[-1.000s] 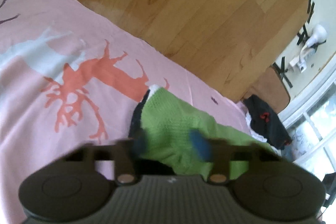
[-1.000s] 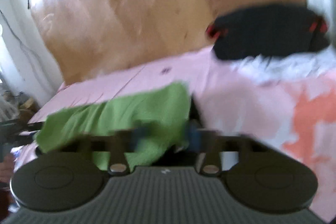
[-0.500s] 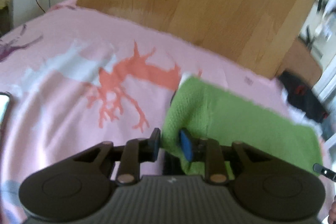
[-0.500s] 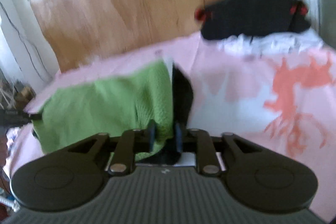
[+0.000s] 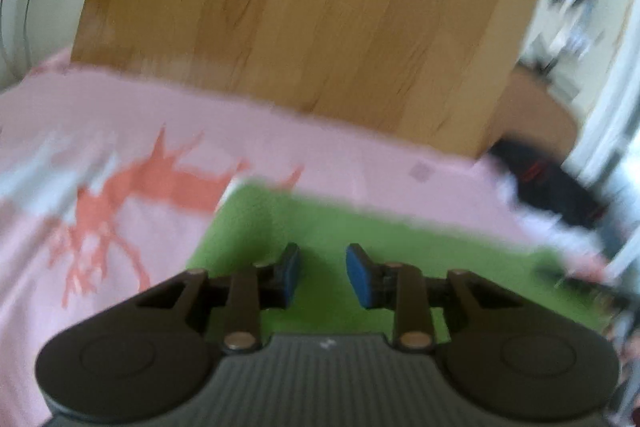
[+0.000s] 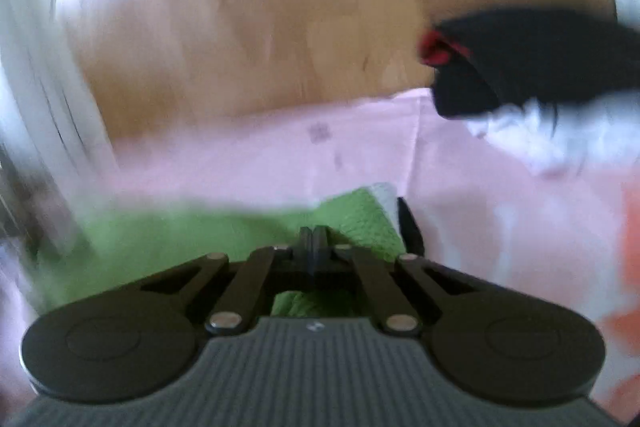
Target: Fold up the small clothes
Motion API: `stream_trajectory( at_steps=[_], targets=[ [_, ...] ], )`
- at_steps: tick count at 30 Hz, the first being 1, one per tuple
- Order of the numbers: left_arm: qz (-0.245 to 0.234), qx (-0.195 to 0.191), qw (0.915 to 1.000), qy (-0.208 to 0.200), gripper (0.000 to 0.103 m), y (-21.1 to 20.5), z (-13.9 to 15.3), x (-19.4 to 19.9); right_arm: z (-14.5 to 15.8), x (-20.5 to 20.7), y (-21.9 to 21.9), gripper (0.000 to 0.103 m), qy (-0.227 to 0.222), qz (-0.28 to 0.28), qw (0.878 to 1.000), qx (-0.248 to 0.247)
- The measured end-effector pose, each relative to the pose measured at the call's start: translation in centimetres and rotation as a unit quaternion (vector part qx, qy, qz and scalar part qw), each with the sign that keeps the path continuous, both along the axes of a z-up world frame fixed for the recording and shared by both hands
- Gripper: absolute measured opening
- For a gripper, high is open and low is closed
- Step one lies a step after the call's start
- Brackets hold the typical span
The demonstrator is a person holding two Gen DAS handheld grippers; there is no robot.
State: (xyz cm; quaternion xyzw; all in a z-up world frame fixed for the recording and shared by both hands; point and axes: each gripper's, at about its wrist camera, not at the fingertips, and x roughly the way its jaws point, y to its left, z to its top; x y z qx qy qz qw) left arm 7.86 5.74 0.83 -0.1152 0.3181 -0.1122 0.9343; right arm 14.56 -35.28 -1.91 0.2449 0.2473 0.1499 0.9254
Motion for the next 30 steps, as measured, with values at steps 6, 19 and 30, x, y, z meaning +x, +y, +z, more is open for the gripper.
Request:
stream_trajectory(
  at_steps=[6,19,30],
  targets=[
    [-0.001,-0.011,0.9995,-0.03,0.04,0.4,0.5,-2.2,1.5,-2.9,1.3,0.023,-0.026,-0.027,0.999,-0.029],
    [-0.026,0.054,0.9962,-0.063,0.053,-3.3,-0.7,-3.1,-0.3,-4.0,4.0,0.041,-0.071,0.027,0.994,-0.076],
    [-0.028,0.072,0.9948,-0.067,0.056,-4.0,-0.8,-3.3,-0.9,-5.1,3.6,0.041,-0.072,0.03,0.996,-0.053]
  ],
)
